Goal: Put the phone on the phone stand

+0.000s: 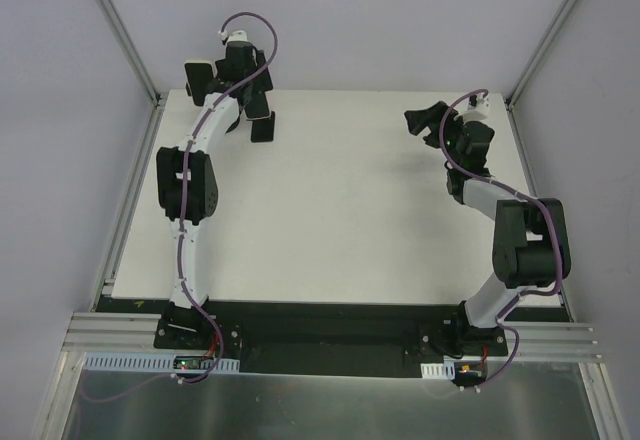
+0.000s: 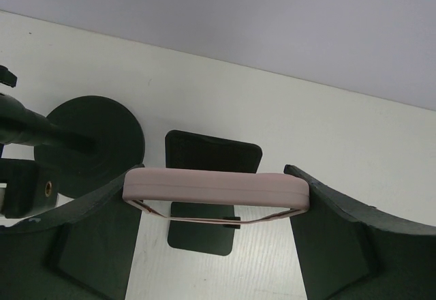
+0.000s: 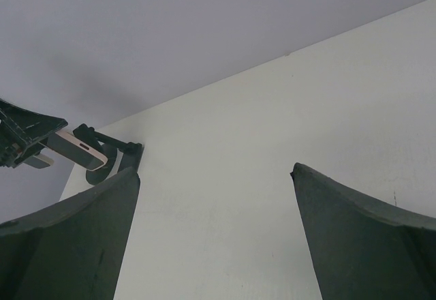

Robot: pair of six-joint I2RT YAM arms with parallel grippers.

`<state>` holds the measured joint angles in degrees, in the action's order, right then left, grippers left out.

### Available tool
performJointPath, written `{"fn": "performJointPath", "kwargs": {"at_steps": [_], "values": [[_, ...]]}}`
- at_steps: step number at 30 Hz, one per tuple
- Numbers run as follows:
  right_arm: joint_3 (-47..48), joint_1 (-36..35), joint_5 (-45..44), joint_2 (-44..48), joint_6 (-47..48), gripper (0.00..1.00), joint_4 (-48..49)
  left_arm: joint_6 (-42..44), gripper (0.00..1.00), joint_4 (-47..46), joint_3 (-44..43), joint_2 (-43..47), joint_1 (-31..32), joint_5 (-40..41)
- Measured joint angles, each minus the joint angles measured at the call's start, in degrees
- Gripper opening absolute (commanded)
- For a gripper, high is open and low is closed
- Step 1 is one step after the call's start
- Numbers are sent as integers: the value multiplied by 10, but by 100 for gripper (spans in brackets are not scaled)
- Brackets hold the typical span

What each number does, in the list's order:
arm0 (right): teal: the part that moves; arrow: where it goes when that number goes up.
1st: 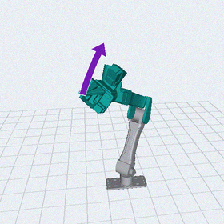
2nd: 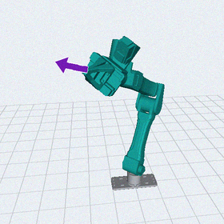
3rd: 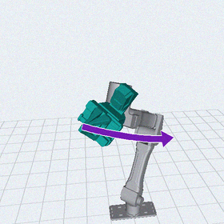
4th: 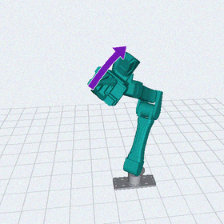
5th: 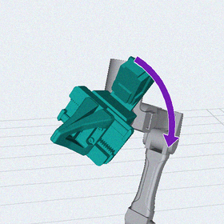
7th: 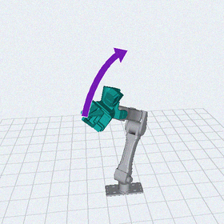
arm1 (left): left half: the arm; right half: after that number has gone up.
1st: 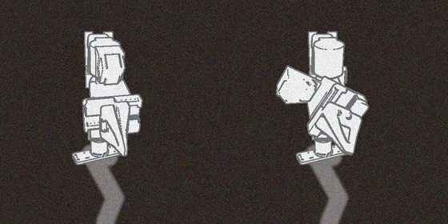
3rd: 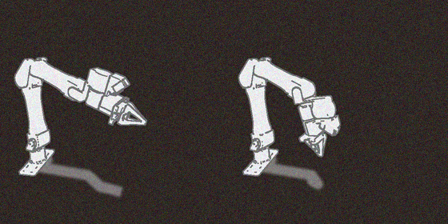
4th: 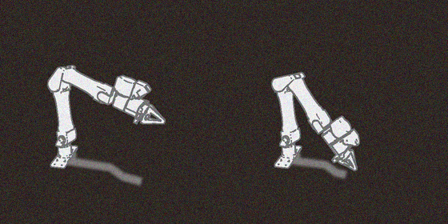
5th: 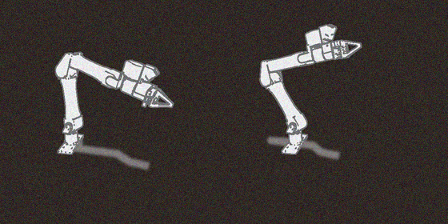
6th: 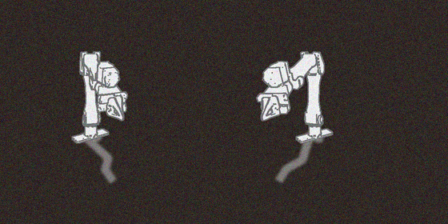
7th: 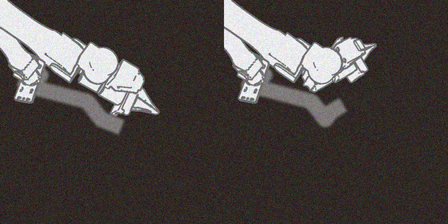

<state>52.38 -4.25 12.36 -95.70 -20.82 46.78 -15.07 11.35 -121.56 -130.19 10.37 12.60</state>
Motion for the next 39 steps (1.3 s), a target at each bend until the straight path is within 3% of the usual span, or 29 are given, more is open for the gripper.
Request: {"fn": "performJointPath", "kwargs": {"at_steps": [11, 16, 22, 25, 29, 35, 39], "values": [[0, 2, 6, -8, -7, 97, 5, -9, 0, -16, 0, -8, -7, -23], [0, 3, 6, -9, -9, 97, 6, -9, 6, -21, 0, -9, -7, -34], [0, 3, 6, -9, -10, 97, 6, -8, 4, -23, 0, -10, -7, -46], [0, 3, 6, -9, -11, 97, 6, -1, 11, -25, 0, -10, -6, -45], [0, 4, 8, -10, -13, 97, 9, 19, 28, -25, 0, -11, 2, -25], [0, 7, 12, -15, -16, 97, 11, 48, 33, -34, 0, -17, 20, 8], [0, 8, 15, -15, -17, 97, 15, 48, 42, -35, 0, -17, 20, 12]]}}
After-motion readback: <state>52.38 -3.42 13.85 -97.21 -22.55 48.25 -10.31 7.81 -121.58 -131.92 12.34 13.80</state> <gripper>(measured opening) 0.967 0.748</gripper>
